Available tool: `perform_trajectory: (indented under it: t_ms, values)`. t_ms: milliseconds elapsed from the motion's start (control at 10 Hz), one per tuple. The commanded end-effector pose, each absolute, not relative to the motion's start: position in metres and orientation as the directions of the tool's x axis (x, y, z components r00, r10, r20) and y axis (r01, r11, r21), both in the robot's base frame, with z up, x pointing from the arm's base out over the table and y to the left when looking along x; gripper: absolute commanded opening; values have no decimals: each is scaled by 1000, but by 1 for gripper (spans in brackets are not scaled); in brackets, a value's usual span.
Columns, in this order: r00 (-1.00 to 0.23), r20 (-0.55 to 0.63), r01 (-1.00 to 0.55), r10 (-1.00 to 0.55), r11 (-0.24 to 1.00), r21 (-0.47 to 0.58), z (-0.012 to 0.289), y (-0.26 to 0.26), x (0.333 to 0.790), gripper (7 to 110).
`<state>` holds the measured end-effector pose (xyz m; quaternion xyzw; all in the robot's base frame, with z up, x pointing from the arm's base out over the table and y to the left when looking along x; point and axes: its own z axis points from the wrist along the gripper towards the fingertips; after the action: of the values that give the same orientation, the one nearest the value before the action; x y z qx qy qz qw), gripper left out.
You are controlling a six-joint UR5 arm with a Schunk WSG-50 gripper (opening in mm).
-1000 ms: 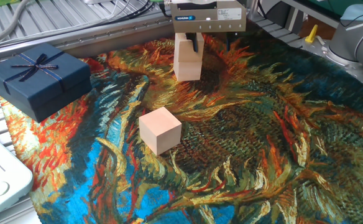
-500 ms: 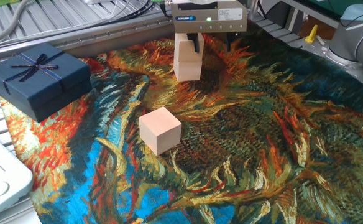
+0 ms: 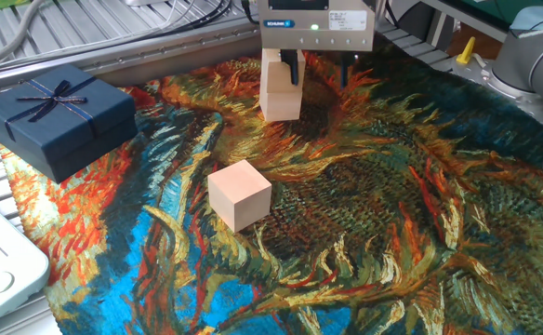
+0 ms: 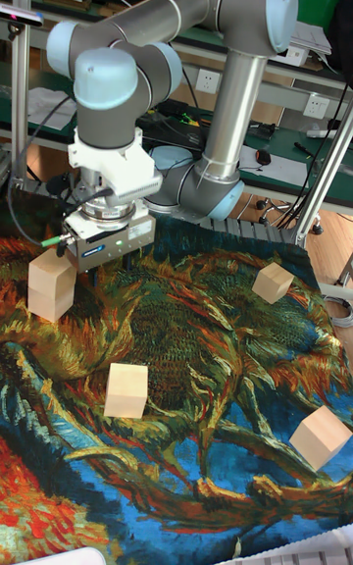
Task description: Stack the blocks in a vertical line of five
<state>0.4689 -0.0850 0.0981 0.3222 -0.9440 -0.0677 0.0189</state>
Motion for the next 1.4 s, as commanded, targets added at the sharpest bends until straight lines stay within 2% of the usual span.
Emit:
perform_trajectory:
  t_ms: [0, 100, 500, 700, 800, 900, 1300]
  values:
    - [-828, -76, -560, -555, 825, 72, 108, -87, 486, 66]
    - [-832, -83, -552, -548, 833, 38, 107, -91, 492, 66]
    - [-854, -92, -517, -513, 856, 28, 98, -59, 480, 66]
    - [-888, -120, -457, -445, 884, 103, 94, -22, 464, 66]
    - [-893, -115, -446, -435, 890, 96, 91, -17, 457, 66]
    - [-895, -103, -442, -434, 894, 74, 88, -18, 452, 88]
    - [-892, -59, -449, -449, 894, -18, 86, -46, 453, 88]
